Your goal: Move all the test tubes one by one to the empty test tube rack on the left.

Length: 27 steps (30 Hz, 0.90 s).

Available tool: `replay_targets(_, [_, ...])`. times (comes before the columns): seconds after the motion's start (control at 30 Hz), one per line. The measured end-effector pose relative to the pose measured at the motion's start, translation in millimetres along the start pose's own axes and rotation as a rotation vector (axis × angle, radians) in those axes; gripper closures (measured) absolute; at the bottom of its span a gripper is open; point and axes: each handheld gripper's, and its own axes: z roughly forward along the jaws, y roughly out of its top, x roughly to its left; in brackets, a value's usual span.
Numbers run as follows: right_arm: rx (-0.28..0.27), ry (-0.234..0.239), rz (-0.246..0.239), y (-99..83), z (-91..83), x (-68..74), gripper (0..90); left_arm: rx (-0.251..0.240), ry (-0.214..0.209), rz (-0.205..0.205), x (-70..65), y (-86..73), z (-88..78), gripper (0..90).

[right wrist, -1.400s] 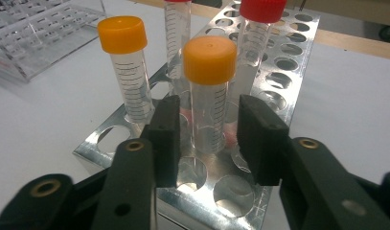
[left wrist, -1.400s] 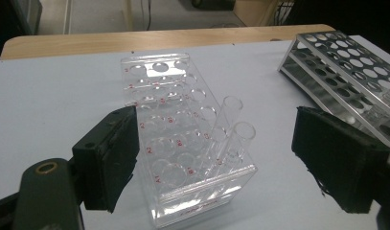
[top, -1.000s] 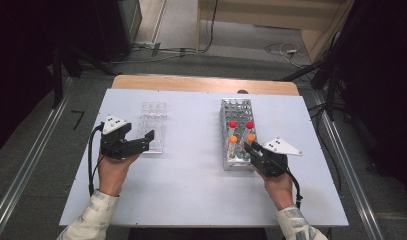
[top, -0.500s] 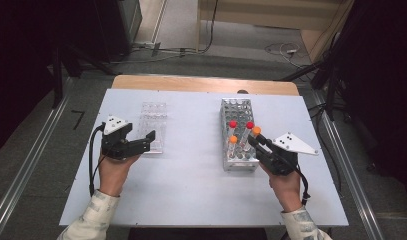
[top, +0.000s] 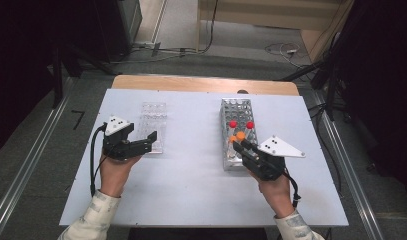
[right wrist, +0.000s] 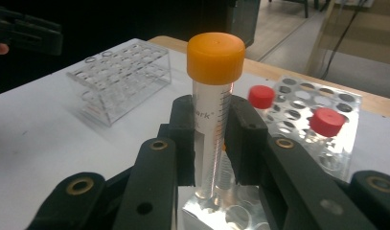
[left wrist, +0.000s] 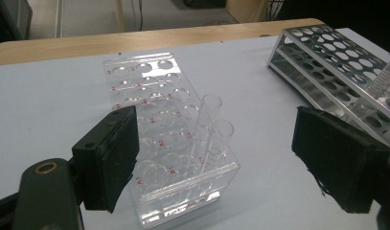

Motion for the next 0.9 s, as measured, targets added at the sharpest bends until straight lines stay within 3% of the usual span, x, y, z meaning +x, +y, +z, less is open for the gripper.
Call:
replay_targets(0.43, [0.032,0.074,-0.042,4.2,28.3,29.9,72.1,-0.005,-0.013,0.006,-4.0,0.8,-1.1,16.9])
replay_targets(0.9, [0.090,0.119,-0.067,1.8,68.4,58.0,72.1,-0.005,-0.032,0.008,-6.4,1.7,-1.9,17.0])
